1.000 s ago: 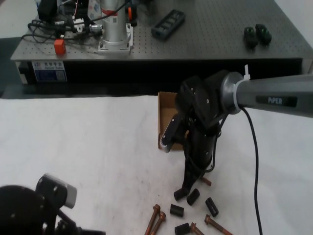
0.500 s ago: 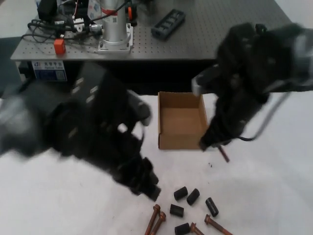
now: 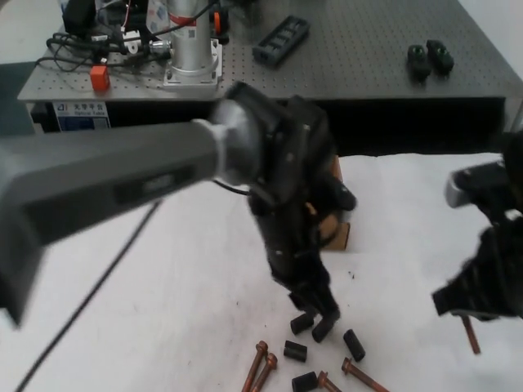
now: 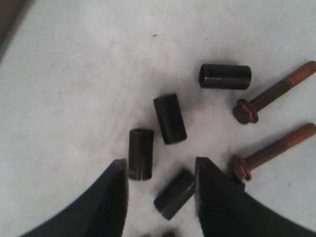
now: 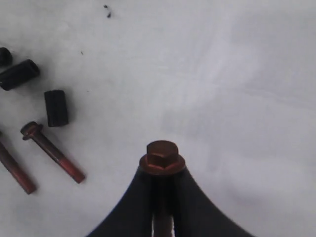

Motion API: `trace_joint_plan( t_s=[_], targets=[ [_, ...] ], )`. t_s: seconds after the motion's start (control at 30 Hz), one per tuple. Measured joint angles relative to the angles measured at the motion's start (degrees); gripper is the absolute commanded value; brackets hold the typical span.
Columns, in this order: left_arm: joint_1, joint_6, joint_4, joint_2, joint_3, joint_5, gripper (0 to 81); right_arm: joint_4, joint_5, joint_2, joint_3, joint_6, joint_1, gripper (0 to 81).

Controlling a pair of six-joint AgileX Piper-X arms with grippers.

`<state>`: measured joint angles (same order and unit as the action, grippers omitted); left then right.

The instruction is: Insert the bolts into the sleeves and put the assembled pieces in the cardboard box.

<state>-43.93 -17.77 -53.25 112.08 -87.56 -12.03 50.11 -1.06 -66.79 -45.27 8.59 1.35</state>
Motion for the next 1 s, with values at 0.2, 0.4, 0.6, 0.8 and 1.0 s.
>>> trace_joint_plan(
  t_s=[0.2,0.4,0.6,0.8,1.0],
  targets=[
    [-1.99,0.00,-2.91,6.66,-8.01,1.87,31.5,2.47,-1.46,7.97,5.22,-0.79,-4.53,0.3],
    [-2.21,-2.83,-6.56,11.54,-12.96,9.01,31.5,2.92,-1.84,9.72,5.37,-0.83,-5.17,0.3],
    [-1.74,-4.72,-10.55,11.96,-12.92,10.70,31.5,2.92,-2.00,9.70,5.37,-0.83,-5.17,0.3],
    [-1.60,-5.12,-9.79,11.96,-8.78,6.71,31.5,2.92,-2.00,9.70,5.37,-0.83,-5.17,0.3],
    [-1.60,-4.24,-6.25,11.96,-7.34,4.42,31.5,2.92,-2.00,9.70,5.37,-0.83,-5.17,0.3]
  ],
)
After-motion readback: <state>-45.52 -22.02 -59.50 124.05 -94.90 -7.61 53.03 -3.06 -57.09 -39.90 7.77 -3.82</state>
